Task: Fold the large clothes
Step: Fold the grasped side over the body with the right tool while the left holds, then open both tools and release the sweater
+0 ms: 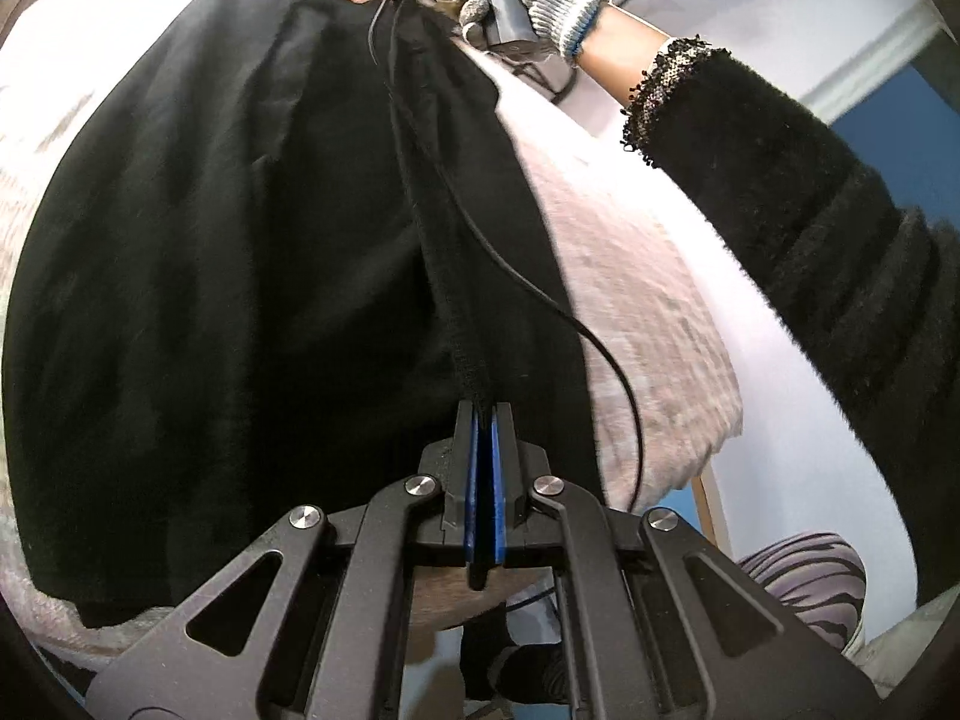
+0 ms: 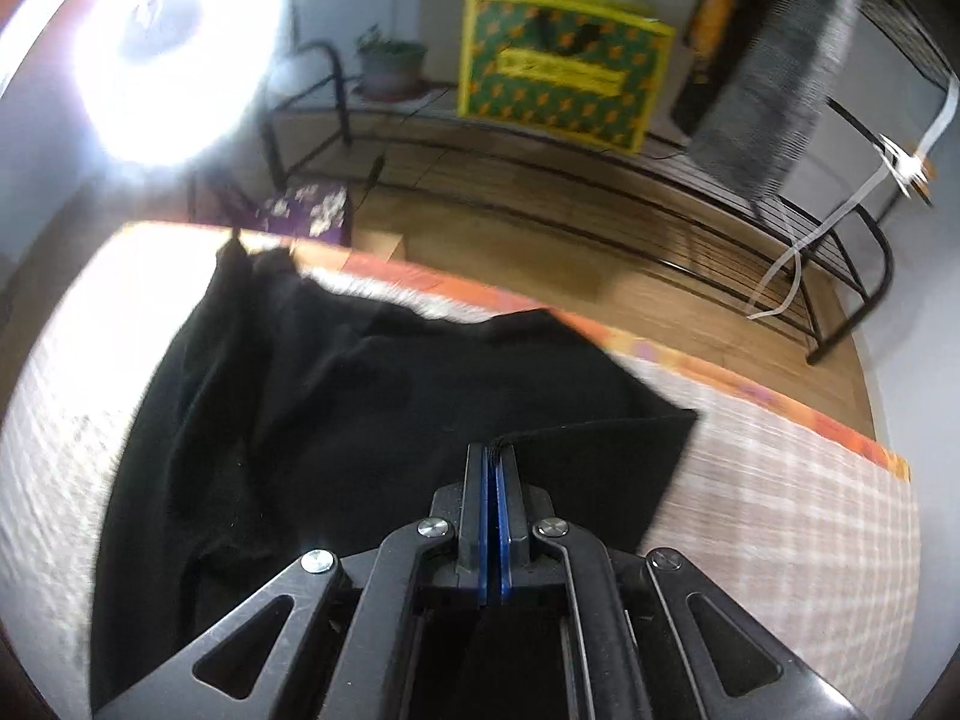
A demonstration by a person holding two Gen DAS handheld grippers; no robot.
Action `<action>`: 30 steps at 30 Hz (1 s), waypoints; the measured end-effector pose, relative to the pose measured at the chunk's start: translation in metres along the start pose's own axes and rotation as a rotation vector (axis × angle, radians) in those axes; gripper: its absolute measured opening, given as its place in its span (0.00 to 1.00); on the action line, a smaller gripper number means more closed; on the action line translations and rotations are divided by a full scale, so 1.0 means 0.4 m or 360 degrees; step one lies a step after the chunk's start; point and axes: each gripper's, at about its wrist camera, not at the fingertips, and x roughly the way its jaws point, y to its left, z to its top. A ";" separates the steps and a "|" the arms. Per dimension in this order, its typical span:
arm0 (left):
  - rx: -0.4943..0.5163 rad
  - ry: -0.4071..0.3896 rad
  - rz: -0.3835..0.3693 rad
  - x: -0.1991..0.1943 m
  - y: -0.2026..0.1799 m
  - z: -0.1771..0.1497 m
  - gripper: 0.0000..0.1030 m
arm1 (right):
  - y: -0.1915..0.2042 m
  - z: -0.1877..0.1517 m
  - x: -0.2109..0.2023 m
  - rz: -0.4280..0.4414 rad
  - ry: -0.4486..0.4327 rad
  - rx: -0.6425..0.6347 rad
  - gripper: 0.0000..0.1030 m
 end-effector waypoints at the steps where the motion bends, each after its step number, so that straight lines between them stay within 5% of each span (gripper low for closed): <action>1: -0.0012 0.0004 0.0004 0.002 0.006 -0.001 0.01 | 0.016 -0.003 0.025 0.0004 0.0020 -0.0007 0.00; 8: -0.0005 0.0022 0.0049 0.016 0.008 -0.011 0.01 | 0.049 -0.026 0.084 0.0036 0.0021 -0.0019 0.01; 10: -0.0008 0.0027 0.0066 0.019 0.008 -0.007 0.01 | 0.029 -0.024 0.066 0.0087 0.0018 0.0027 0.08; 11: -0.0001 0.0027 0.0075 0.020 0.009 -0.009 0.01 | 0.017 -0.024 0.048 0.0103 -0.0004 0.0056 0.22; 13: 0.0025 0.0016 0.0107 0.017 -0.001 -0.018 0.01 | -0.008 -0.031 -0.002 0.0129 -0.0077 0.0097 0.32; 20: 0.0109 0.0007 0.0180 -0.015 -0.033 -0.036 0.01 | -0.176 -0.112 -0.292 0.0384 -0.0294 0.0353 0.32; 30: 0.0268 -0.0158 0.0164 -0.118 -0.087 -0.060 0.01 | -0.284 -0.405 -0.678 0.0436 -0.0465 0.0499 0.36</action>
